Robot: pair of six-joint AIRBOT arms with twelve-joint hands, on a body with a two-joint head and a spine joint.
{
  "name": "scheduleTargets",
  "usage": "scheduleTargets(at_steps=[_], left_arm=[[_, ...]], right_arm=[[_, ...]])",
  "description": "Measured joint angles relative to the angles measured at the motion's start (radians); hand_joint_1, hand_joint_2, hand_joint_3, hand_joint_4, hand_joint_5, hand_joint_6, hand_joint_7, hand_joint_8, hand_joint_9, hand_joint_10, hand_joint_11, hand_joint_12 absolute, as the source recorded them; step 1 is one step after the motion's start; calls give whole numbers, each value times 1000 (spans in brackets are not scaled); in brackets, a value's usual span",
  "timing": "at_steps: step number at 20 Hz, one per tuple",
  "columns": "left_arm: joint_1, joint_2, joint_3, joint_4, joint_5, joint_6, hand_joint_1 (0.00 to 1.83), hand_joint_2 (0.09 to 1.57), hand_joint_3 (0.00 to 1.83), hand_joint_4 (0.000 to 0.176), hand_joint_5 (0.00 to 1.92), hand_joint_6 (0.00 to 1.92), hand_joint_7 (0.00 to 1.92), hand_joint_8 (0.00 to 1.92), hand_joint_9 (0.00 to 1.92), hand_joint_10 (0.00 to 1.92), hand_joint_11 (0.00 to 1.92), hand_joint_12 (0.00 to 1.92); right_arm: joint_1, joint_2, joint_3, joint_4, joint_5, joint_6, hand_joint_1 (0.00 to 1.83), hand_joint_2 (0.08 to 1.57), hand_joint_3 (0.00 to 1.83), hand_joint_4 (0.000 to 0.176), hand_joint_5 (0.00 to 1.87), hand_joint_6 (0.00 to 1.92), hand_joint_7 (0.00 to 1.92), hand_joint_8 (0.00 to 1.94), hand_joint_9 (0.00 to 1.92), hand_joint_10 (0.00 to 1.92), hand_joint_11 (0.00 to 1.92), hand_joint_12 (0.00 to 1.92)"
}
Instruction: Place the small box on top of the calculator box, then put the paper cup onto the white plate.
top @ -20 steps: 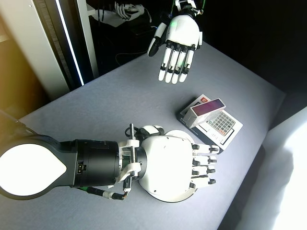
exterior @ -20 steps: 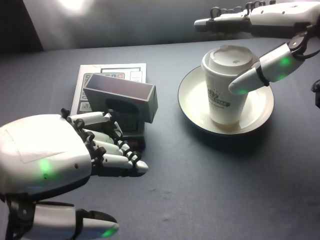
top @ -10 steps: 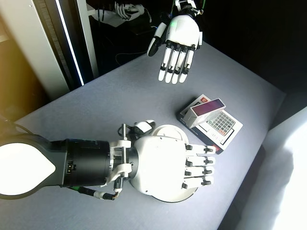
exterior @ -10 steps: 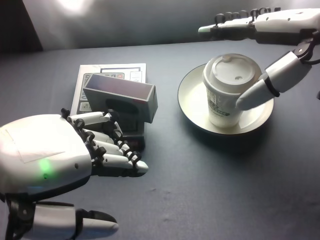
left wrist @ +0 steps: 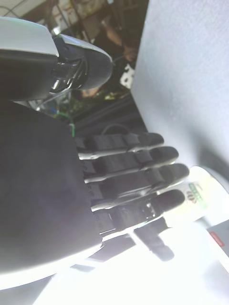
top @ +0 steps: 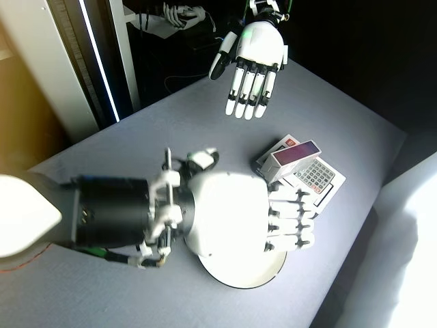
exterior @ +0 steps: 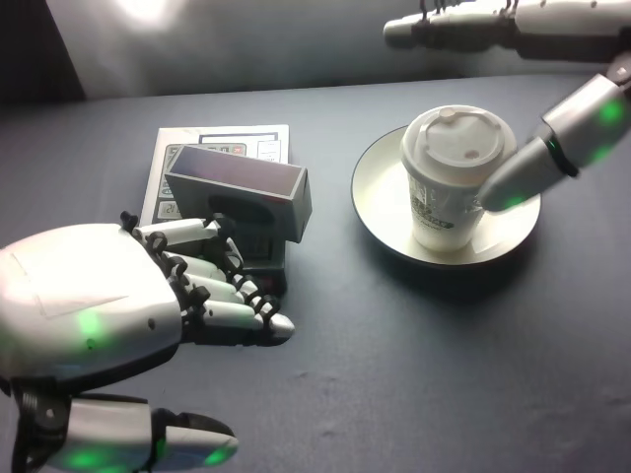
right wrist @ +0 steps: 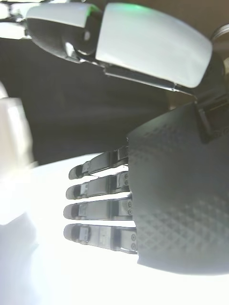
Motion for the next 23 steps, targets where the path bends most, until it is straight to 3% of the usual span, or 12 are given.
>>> scheduleTargets(at_steps=[7, 11, 14, 16, 21, 23], left_arm=[[-18, 0, -2, -3, 24, -2, 188, 1284, 0, 0, 465, 8, 518, 7, 481, 11, 0, 872], [-21, 0, -2, 20, 18, -23, 145, 1301, 2, 0, 453, 5, 499, 6, 462, 8, 0, 844], [-21, 0, -2, 19, 18, -25, 158, 1304, 0, 0, 458, 5, 516, 7, 475, 9, 0, 887], [-21, 0, -2, 23, 15, -28, 152, 1307, 2, 0, 408, 0, 458, 0, 415, 1, 0, 755], [-21, 0, -2, 23, 16, -29, 153, 1297, 0, 0, 456, 6, 516, 7, 485, 13, 0, 867], [-21, 0, -2, 23, 14, -29, 113, 1301, 2, 0, 444, 0, 508, 1, 478, 5, 0, 887]], right_arm=[[24, 157, -120, -88, 99, -25, 578, 654, 0, 0, 0, 0, 0, 0, 0, 0, 0, 0], [5, 182, -140, -92, 134, -41, 540, 639, 0, 0, 0, 0, 0, 0, 0, 0, 0, 0], [-3, 217, -193, -174, 148, -112, 558, 660, 0, 0, 0, 0, 0, 0, 0, 0, 0, 0], [-3, 237, -232, -198, 183, -142, 606, 706, 5, 0, 0, 0, 0, 0, 0, 0, 0, 0], [-27, 247, -272, -217, 188, -153, 670, 702, 2, 0, 0, 0, 0, 0, 0, 0, 0, 0], [-34, 254, -290, -211, 196, -153, 619, 719, 10, 0, 0, 0, 0, 0, 0, 0, 0, 0]])
